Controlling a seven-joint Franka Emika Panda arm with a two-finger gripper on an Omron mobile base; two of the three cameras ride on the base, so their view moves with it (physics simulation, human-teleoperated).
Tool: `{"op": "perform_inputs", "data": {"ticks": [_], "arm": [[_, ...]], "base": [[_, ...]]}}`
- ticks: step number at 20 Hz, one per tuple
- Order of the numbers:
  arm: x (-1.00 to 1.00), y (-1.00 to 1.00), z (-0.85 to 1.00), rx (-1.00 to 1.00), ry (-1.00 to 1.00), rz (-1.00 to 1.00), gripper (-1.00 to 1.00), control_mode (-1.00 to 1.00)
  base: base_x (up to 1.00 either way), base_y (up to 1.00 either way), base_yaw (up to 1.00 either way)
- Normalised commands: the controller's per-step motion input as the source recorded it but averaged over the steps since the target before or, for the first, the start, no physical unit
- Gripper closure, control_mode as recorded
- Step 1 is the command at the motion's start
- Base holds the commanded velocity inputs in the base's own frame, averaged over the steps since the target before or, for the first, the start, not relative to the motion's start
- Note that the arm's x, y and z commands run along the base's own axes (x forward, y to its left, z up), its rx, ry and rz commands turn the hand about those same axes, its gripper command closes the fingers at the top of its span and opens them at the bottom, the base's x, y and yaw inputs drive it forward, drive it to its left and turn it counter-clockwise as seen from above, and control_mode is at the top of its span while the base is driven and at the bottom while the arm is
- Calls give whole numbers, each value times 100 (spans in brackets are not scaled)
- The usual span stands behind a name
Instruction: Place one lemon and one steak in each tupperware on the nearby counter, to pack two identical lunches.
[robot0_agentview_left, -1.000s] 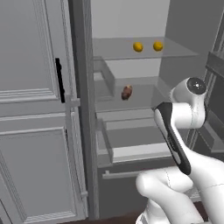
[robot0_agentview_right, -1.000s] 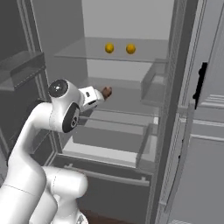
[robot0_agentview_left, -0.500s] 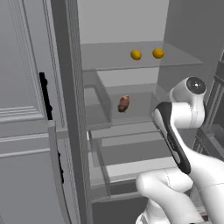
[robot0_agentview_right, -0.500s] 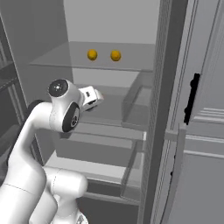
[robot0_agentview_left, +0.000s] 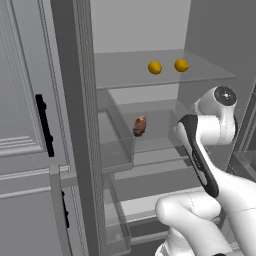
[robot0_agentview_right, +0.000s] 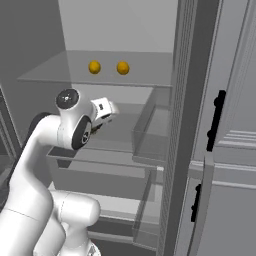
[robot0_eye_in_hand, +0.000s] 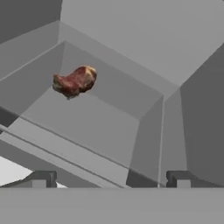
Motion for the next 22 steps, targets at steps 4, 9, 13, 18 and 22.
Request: {"op": "perform_inputs", "data": {"ticks": [4, 9, 13, 18, 22], "arm": [[-16, -10, 92, 11, 0, -10, -100, -100], [-4, -8, 80, 13, -6, -13, -100, -100], [0, -21, 66, 17, -18, -20, -100, -100], [24, -6, 26, 19, -16, -16, -100, -100], [48, 1, 16, 10, -13, -7, -100, -100]], "base": [[0, 0, 0], [0, 0, 0], [0, 0, 0], [0, 0, 0], [0, 0, 0]]}}
